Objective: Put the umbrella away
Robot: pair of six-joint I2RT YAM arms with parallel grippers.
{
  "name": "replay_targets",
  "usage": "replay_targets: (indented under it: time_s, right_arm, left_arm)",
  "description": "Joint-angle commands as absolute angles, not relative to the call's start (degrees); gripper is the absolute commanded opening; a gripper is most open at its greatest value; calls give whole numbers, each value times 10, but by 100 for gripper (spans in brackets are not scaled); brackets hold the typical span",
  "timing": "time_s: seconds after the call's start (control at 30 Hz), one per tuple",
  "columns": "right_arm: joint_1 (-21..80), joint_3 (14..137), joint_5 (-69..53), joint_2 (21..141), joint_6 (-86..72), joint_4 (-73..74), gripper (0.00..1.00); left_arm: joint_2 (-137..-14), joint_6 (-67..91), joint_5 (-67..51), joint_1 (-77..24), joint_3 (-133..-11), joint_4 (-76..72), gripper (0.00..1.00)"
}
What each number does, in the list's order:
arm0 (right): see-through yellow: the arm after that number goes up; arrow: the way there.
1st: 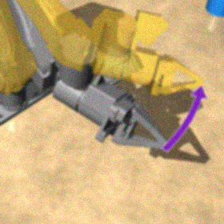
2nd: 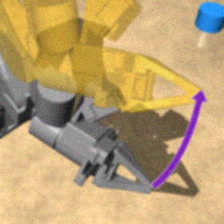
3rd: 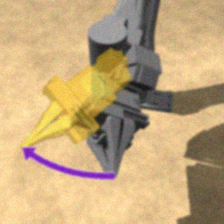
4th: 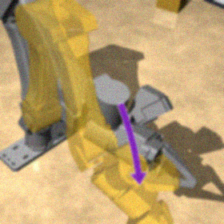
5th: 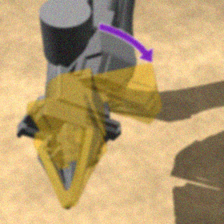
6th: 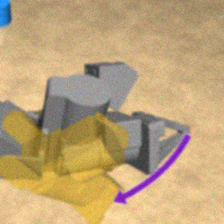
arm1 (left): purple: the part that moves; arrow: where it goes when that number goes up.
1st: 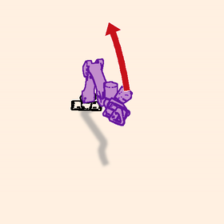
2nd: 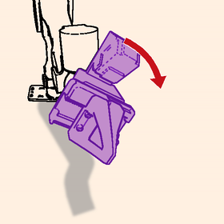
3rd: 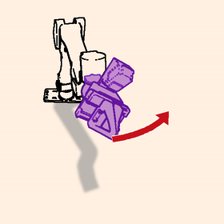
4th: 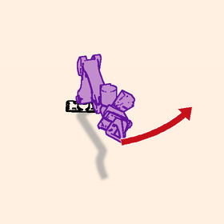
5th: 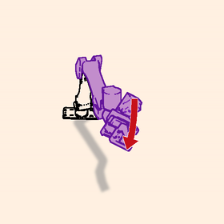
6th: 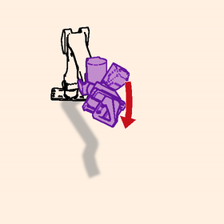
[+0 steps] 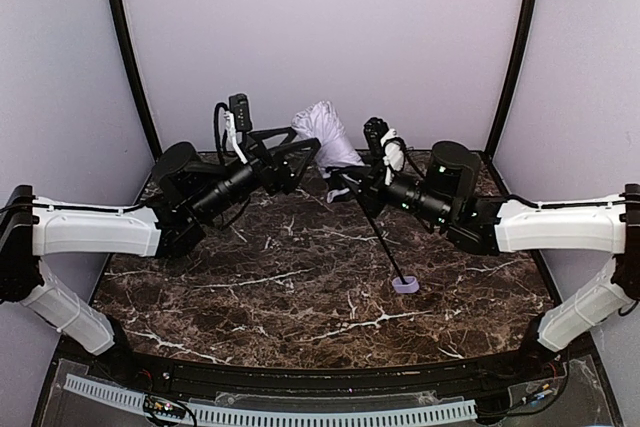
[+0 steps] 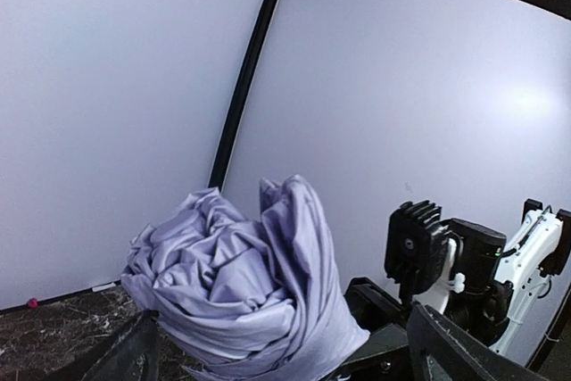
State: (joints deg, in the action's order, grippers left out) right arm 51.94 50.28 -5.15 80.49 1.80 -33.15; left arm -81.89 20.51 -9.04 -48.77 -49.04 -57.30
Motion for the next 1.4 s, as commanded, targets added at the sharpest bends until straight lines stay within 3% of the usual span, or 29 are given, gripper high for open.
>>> replay_targets:
  time_s: [0.0,0.23,0.57,0.6,0.8,0.9,1.0,1.1,1.17,1.2,1.37]
  right_arm:
    - [544,526,-30,816,45,-419,0]
    - [564,535,-12,836,86,-412,0]
    - [585,543,-71,851,147,-377,0]
    - [585,543,-67,851,146,-375,0]
    - [584,549,-43,860,145,-355,2]
    - [580,546,-29,864,131,-353,14]
    - [568,529,-29,860,115,-358,35]
    - [559,516,-47,850,107,-349,62]
    - [552,508,-70,841,108,-327,94]
    - [549,505,-85,836,108,-311,99]
    - [509,497,-215,788,125,-172,100]
  left_arm:
    - [-842,237,-35,-493,-492,-600,99]
    - [-869,264,-27,-494,-514,-582,99]
    - [-910,311,-42,-484,-486,-697,99]
    - [-914,314,-48,-483,-478,-722,97]
    - [-920,303,-114,-483,-484,-708,60]
    - [-914,287,-111,-483,-471,-712,36]
    - [-904,258,-120,-482,-454,-709,19]
    - [-894,225,-125,-481,-439,-703,10]
    - [-889,199,-118,-479,-426,-704,10]
    - [-886,179,-116,-478,-420,-706,9]
    - [-885,103,-151,-476,-419,-673,9]
